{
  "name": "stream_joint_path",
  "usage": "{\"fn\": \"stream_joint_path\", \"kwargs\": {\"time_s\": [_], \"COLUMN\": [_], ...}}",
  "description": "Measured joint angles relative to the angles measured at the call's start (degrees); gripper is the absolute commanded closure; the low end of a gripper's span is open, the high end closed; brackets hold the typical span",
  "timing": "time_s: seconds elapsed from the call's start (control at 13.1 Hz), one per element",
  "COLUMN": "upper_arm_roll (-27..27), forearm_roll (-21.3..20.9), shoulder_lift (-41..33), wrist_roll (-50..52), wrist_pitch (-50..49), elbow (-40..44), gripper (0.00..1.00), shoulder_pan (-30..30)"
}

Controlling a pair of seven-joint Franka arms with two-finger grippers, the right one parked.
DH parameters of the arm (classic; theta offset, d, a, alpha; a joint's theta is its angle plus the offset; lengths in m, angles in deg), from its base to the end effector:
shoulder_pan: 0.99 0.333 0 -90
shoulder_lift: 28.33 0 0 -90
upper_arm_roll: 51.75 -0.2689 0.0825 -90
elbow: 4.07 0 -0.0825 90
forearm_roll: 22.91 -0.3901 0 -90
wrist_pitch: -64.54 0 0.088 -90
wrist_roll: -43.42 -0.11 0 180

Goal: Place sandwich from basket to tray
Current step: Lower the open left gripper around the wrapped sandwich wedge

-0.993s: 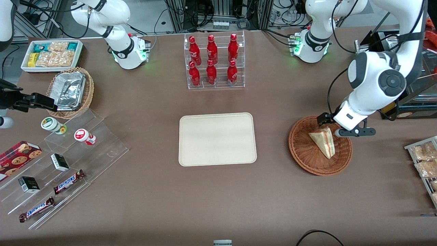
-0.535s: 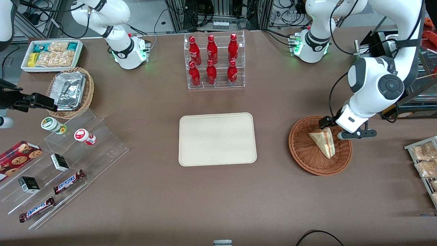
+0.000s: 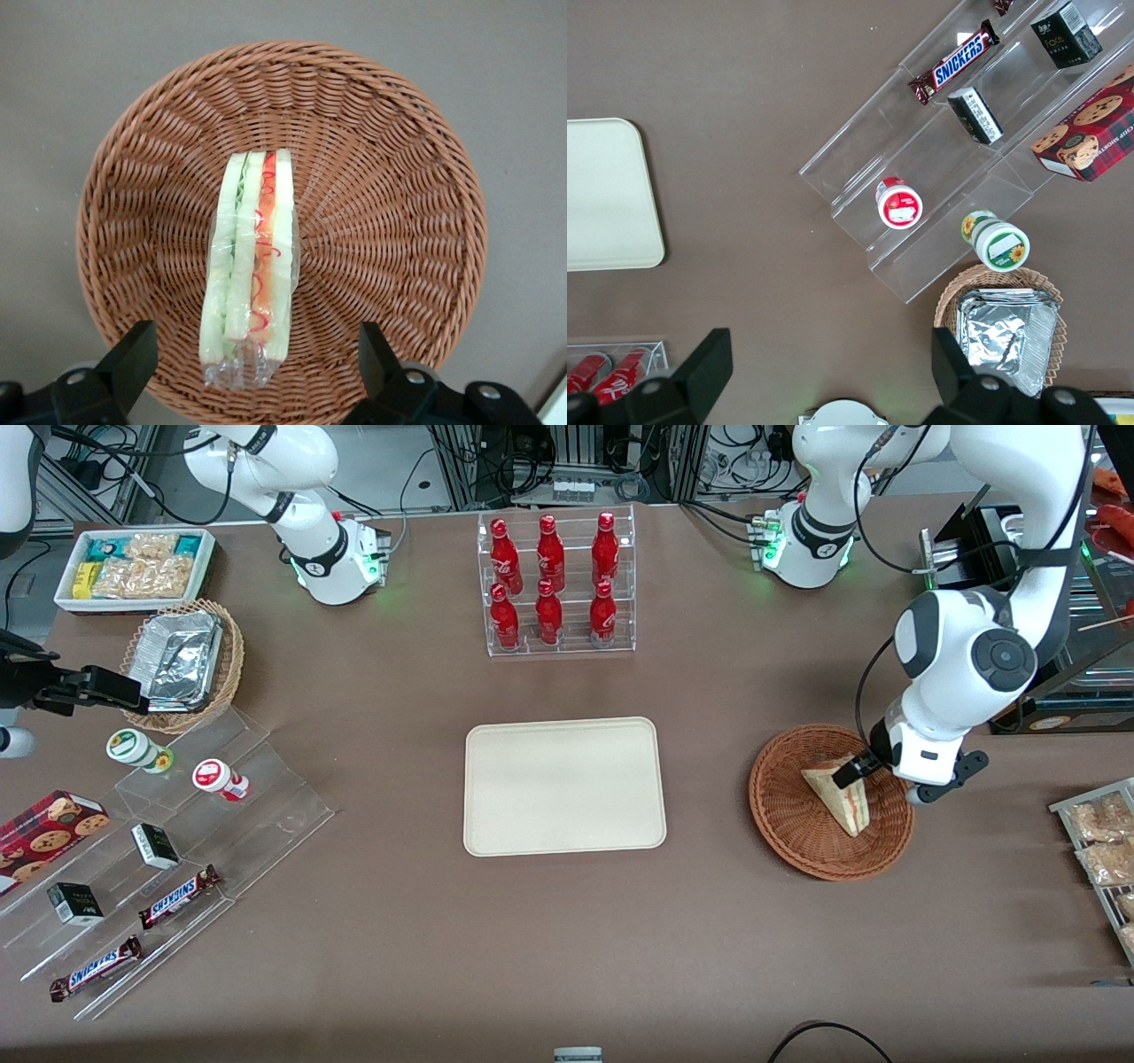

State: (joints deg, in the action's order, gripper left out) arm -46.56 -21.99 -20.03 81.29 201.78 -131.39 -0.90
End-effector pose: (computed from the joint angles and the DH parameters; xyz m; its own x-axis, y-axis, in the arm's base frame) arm 0.5412 -0.0489 0.2589 0.8338 0.5521 0.0077 0.5515 -0.8334 0.0368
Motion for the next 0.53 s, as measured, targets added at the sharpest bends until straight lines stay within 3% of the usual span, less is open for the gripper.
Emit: {"fn": "stream_joint_path", "kwargs": {"time_s": [0.53], "upper_arm_roll": [0.0], "forearm_roll": [0.0], "shoulder_lift": [2.4], "wrist_roll": [1.3], "wrist_pitch": [0.2], "elbow": [-0.1], "gripper": [0.00], "shoulder_pan": [0.0]}}
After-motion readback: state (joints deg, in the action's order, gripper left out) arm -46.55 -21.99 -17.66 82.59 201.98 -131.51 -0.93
